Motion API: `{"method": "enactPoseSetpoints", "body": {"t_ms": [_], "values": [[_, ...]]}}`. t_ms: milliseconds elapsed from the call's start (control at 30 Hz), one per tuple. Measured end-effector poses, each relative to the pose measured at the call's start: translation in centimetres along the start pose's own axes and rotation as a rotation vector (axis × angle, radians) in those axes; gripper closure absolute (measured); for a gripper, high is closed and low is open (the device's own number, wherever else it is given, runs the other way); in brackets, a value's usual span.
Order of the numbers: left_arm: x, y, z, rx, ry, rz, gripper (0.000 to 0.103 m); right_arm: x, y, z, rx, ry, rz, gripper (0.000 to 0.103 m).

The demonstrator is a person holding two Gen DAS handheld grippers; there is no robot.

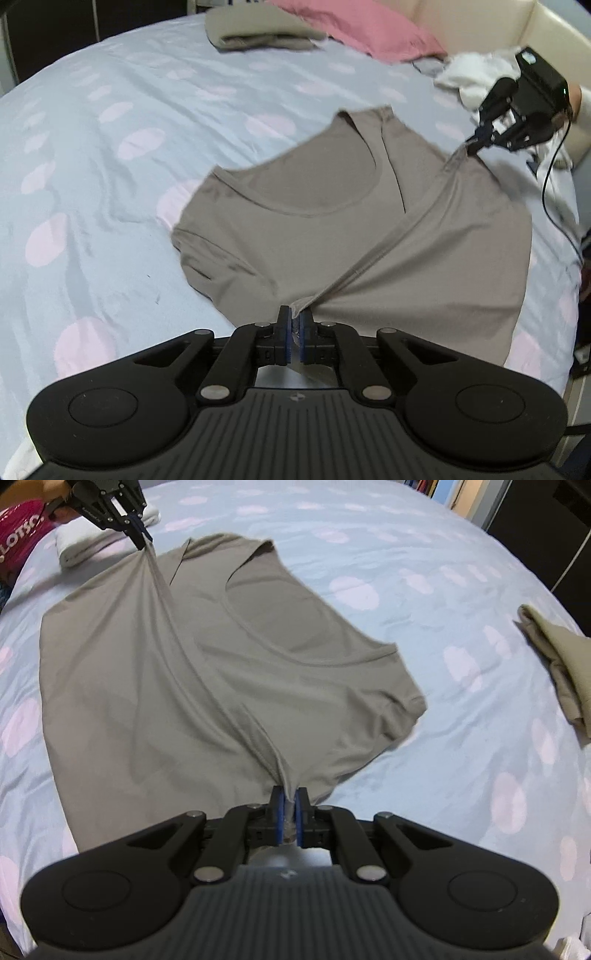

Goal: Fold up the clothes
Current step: 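Lift the held edge and fold the shirt over in half with both grippers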

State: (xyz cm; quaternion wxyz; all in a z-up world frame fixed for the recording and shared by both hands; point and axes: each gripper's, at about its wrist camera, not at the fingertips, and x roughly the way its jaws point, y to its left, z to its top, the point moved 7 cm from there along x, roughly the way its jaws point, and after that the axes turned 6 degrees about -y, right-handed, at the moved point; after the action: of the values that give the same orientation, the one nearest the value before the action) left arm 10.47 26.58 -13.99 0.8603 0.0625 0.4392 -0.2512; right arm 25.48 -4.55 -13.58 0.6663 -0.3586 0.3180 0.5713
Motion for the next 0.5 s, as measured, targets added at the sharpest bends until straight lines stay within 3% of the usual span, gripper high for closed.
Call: {"method": "enactPoseSetpoints", "body": {"t_ms": [500], "values": [[-1.1,2.6,2.7,-0.052,-0.105,0.099,0.101,-1.5,-3.8,3.2,0.008,-0.076,-0.134,0.097]]}}
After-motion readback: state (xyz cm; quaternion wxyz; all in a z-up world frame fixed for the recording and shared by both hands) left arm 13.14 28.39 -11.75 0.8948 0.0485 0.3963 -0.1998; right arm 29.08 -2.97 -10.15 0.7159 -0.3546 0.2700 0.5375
